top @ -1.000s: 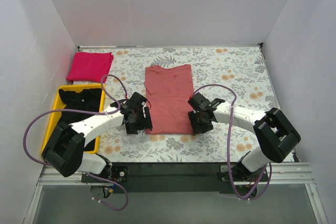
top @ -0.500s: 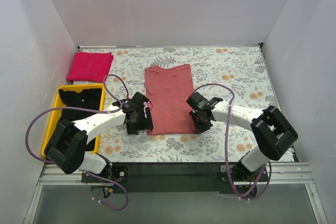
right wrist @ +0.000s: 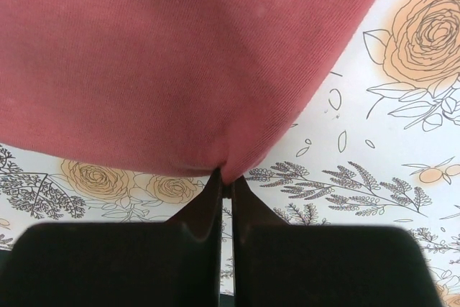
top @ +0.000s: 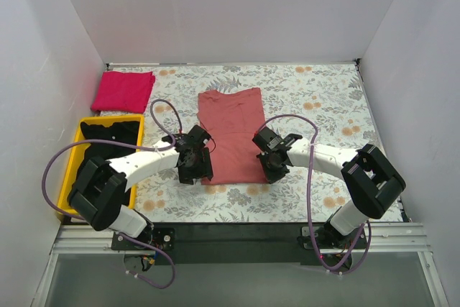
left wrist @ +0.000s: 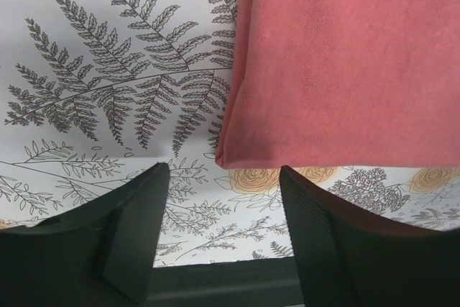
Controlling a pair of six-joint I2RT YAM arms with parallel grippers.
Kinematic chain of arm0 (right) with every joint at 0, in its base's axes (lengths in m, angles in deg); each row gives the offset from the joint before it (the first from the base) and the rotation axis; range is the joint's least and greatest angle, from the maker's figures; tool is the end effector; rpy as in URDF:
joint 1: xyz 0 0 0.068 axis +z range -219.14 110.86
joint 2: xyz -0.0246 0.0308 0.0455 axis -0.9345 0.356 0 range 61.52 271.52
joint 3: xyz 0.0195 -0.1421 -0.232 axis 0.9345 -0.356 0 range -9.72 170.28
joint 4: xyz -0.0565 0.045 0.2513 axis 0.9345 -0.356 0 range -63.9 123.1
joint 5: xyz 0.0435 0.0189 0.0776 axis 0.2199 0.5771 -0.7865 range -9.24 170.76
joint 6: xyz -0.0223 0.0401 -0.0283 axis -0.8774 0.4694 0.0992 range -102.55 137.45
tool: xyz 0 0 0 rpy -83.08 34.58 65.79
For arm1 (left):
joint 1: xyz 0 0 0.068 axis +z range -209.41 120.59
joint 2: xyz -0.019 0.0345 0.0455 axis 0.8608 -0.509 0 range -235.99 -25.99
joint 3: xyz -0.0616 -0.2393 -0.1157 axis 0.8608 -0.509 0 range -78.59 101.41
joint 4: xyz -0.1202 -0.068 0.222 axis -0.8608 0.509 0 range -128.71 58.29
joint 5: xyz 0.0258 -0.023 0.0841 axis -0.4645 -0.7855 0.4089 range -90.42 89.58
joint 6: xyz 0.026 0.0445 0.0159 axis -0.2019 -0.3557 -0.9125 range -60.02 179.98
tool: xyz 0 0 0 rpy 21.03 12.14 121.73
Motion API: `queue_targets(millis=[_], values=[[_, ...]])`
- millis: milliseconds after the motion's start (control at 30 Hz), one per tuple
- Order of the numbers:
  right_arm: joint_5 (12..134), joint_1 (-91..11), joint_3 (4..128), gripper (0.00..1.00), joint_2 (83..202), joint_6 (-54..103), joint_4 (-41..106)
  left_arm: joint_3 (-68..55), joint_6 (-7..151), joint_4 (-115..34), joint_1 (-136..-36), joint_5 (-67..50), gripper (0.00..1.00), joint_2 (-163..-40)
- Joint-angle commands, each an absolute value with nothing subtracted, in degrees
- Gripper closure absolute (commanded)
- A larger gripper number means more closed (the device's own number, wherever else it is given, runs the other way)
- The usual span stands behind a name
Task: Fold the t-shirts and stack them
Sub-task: Fold the tshirt
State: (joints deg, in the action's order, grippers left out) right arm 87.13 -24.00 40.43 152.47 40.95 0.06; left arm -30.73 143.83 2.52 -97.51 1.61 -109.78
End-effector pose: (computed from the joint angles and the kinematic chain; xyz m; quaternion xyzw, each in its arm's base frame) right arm 0.2000 0.1954 0.1577 -0.1779 0.9724 0.0337 0.1469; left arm 0.1970 -0.1528 0.1739 -0.3880 0.9147 -0.0892 0.0696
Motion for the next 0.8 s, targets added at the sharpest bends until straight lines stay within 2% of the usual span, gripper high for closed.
queue_targets(millis=[0,67,200,600,667,767], values=[[85.5,-22.4,35.5,0.99,158.0,41.0,3.6,-27.3,144.9,3.8,-98.7,4.0,0.42,-111.1],[85.2,-22.4,35.3,0.99,157.8,41.1,3.8,-26.6,145.0,4.5,-99.4,5.0,0.5,-112.7],[85.1,-22.3,34.8,0.99,157.5,41.1,4.0,-25.3,144.8,5.7,-100.0,5.5,0.57,-115.5],[84.8,-22.2,34.7,0.99,156.7,40.9,3.9,-22.7,143.8,8.6,-102.6,4.8,0.57,-123.8],[84.8,-22.2,34.8,0.99,156.5,40.8,3.8,-22.7,143.8,8.9,-103.2,4.7,0.61,-125.0],[84.8,-22.2,35.2,0.99,156.4,40.9,3.7,-23.2,144.1,9.0,-103.5,4.3,0.75,-125.9]])
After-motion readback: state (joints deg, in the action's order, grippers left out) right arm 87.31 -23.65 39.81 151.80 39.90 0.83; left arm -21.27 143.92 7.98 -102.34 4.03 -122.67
